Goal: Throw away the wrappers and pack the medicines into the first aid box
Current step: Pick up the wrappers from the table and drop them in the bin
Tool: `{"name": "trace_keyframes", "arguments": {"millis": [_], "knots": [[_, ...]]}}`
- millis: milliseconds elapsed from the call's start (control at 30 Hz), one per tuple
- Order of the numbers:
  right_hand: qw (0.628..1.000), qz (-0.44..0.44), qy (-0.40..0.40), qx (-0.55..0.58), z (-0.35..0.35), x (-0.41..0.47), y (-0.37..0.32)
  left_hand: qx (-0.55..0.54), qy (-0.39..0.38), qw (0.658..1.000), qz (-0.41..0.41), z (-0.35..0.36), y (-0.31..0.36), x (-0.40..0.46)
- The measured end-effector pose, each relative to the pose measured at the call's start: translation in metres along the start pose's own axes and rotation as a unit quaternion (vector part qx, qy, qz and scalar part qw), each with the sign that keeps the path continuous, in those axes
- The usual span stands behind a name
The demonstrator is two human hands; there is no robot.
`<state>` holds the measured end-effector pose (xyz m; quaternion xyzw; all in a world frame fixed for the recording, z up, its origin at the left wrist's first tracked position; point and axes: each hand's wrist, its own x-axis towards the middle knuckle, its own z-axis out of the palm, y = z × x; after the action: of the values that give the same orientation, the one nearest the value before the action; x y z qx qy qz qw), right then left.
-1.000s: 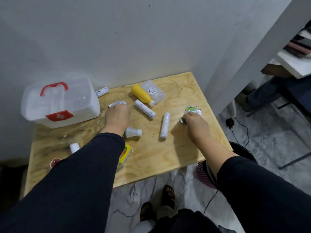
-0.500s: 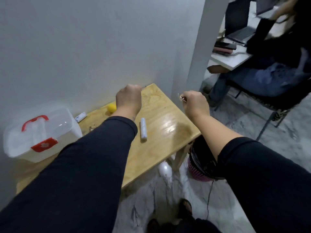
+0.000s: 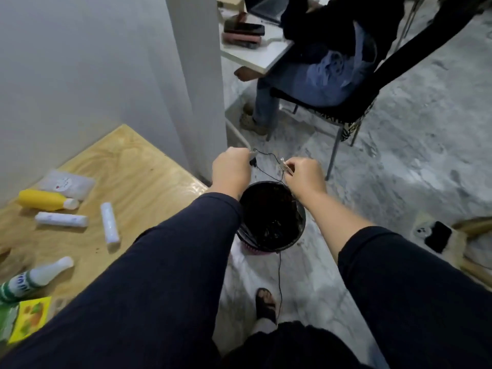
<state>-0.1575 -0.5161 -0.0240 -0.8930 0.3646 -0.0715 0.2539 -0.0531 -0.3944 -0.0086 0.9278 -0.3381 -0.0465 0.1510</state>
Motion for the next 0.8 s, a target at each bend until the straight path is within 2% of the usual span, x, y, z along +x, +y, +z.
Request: {"name": "trace_keyframes", "arguments": {"millis": [300,433,633,800], "knots": [[0.992,0.06,-0.088,0.075,0.043,0.037,0.061,-0.058,-0.094,0.993,-0.047,0.086,0.018,0.031],[0.982,0.069,-0.174,0.027,0.055,0.044,0.074,-0.037,-0.164,0.984,-0.061,0.105,0.008,0.039],[0.978,0.033,-0.206,-0.023,0.051,0.053,0.063,0.008,-0.157,0.986,-0.059,0.097,-0.001,0.04],[0.981,-0.01,-0.188,-0.037,0.041,0.042,0.025,0.025,-0.118,0.991,-0.056,0.06,-0.018,0.024]]}}
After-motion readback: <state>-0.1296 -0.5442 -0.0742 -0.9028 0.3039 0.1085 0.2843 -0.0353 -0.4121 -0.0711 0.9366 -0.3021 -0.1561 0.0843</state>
